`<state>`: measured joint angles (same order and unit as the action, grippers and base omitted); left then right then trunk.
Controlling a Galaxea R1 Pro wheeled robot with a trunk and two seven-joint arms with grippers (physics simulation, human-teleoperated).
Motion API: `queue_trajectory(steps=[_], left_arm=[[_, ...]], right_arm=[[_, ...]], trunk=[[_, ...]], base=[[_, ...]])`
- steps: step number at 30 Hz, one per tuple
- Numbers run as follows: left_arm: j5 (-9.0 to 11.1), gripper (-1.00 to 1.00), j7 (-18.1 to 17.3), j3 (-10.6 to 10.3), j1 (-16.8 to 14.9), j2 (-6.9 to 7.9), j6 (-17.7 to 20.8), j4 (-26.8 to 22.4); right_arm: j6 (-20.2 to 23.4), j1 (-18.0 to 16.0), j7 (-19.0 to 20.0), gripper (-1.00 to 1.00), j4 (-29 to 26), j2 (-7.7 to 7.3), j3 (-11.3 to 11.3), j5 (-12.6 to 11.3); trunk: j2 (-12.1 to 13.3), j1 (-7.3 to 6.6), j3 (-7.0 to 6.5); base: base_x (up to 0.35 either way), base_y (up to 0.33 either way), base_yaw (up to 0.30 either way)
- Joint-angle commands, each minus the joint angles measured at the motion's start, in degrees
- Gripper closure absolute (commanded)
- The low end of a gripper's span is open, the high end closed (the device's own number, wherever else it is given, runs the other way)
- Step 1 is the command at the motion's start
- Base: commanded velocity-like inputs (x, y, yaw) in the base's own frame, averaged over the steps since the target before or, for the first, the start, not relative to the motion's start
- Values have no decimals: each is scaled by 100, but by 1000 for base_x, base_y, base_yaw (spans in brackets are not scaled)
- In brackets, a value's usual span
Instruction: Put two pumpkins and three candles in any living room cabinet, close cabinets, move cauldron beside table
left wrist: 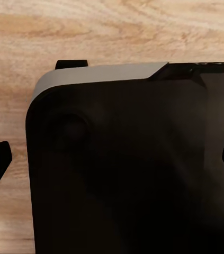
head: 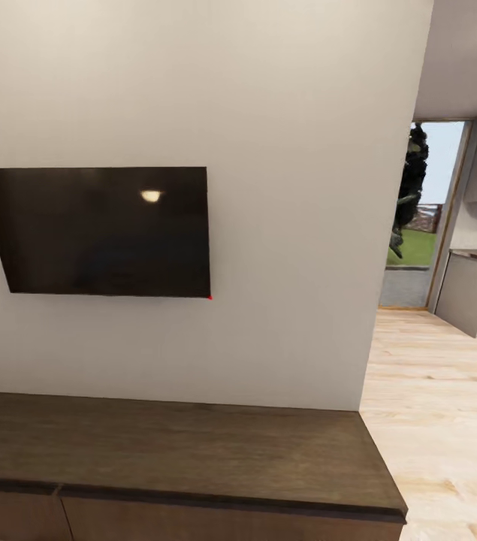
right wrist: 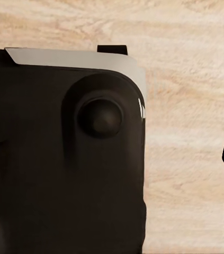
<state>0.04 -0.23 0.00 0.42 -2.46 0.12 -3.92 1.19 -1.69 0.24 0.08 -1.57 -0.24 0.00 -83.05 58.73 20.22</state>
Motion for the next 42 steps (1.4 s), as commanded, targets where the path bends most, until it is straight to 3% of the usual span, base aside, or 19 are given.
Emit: queue_trajectory(steps=[1, 14, 42], left_arm=[[-1, -100, -3, 0, 4, 0, 1, -12], [-4, -100, -3, -5, 3, 0, 5, -12], [5, -100, -3, 5, 3, 0, 5, -12]], right_arm=[[13, -3, 2, -100, 1, -1, -2, 0], [12, -3, 2, -100, 1, -1, -2, 0], [12, -3, 3, -100, 1, -9, 16, 9]], trunk=[[-3, 0, 5], [-3, 0, 5], [-3, 0, 5]], base=[[0, 290, 0], [0, 295, -103], [0, 278, -3]])
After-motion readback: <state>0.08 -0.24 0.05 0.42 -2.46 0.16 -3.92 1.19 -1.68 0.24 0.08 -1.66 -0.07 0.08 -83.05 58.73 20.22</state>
